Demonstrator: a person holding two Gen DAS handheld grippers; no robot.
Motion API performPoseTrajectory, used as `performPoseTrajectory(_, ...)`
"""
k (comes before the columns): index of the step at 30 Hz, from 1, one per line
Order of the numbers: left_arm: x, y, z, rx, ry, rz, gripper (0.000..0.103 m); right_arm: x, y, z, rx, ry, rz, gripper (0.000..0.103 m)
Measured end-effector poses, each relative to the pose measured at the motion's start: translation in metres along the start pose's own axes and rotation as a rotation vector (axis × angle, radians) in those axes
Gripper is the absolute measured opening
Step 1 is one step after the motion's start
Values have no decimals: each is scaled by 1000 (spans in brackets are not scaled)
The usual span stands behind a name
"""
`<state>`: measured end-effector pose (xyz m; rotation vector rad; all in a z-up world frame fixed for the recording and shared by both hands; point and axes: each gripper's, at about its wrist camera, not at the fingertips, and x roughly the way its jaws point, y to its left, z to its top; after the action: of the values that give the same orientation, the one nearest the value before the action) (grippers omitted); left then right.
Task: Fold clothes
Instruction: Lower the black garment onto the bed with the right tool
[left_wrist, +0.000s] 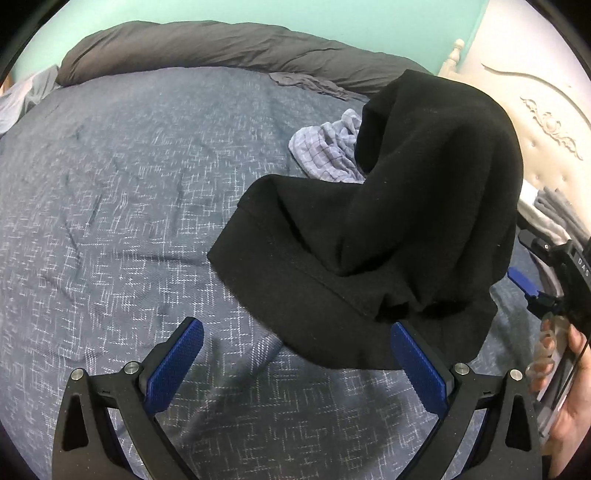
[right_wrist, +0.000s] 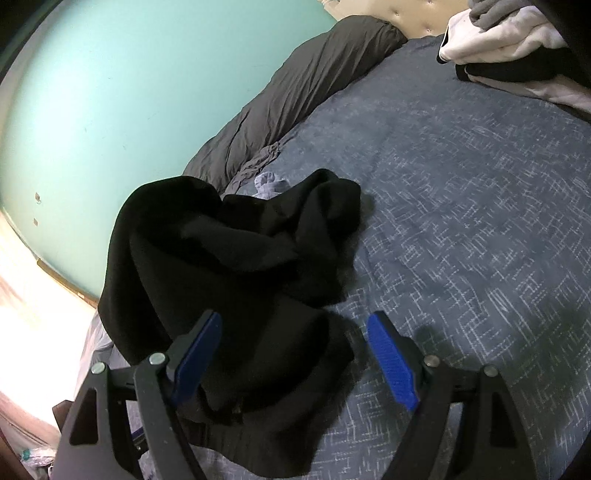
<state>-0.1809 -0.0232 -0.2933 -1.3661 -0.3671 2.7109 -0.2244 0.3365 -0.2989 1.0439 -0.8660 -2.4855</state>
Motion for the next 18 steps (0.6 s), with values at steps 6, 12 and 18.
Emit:
performPoseTrajectory(6, -7, 8, 6, 2, -24, 29, 103, 5, 10, 2, -41, 10, 40, 82)
performPoseTrajectory(12, -26, 31, 17, -15, -68, 73, 103, -1, 42, 2, -135, 0, 95, 82)
performPoseTrajectory(18, -39, 58, 27, -43, -109, 120, 103, -15, 109, 9, -288, -31, 154, 82)
